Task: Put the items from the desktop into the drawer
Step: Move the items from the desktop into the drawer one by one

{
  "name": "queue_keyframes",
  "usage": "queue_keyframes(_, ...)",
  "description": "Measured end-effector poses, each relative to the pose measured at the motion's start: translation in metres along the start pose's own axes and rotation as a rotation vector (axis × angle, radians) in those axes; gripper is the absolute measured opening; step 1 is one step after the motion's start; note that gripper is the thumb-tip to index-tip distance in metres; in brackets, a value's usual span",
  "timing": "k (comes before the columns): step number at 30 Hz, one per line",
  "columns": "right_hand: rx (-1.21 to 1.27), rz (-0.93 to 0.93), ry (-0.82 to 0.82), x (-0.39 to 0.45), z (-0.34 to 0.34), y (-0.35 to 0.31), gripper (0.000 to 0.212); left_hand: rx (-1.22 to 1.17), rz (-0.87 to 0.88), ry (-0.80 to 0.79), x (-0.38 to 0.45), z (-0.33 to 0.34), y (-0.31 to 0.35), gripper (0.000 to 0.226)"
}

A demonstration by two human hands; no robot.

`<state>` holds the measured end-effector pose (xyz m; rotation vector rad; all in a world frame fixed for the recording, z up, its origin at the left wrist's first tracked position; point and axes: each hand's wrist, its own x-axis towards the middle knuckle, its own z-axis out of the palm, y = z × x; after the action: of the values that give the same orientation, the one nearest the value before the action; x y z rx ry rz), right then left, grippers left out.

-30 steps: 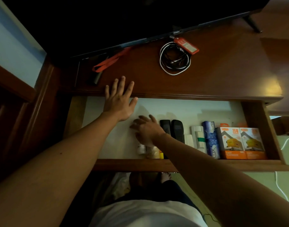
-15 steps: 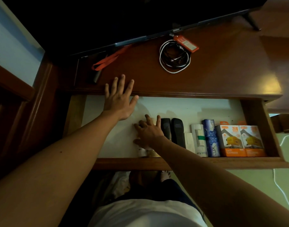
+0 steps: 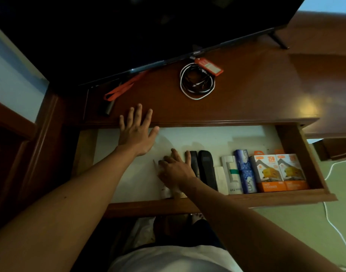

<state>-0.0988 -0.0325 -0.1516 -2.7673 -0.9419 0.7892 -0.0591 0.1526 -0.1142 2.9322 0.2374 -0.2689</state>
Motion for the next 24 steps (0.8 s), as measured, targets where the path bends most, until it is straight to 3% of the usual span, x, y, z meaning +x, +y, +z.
queue_keyframes(4, 0.104, 0.059, 0.117, -0.010, -0.021, 0.014, 0.041, -0.047, -0.047, -0.020, 0.002, -0.005, 0.010, 0.071)
queue_keyframes(8, 0.224, 0.081, 0.547, -0.012, -0.062, 0.032, 0.026, -0.117, -0.108, 0.064, 0.010, -0.010, 0.024, 0.065)
queue_keyframes(11, 0.322, 0.190, 0.724, 0.006, -0.107, 0.056, 0.014, -0.096, -0.079, 0.151, 0.024, -0.013, 0.029, 0.059)
queue_keyframes(18, 0.584, 0.551, 0.612, 0.062, -0.187, 0.119, 0.052, -0.045, 0.040, 0.080, 0.076, -0.018, 0.040, 0.065)
queue_keyframes(24, 0.605, 0.652, 0.522, 0.095, -0.205, 0.143, 0.069, 0.028, 0.010, 0.158, 0.080, 0.000, 0.043, 0.072)
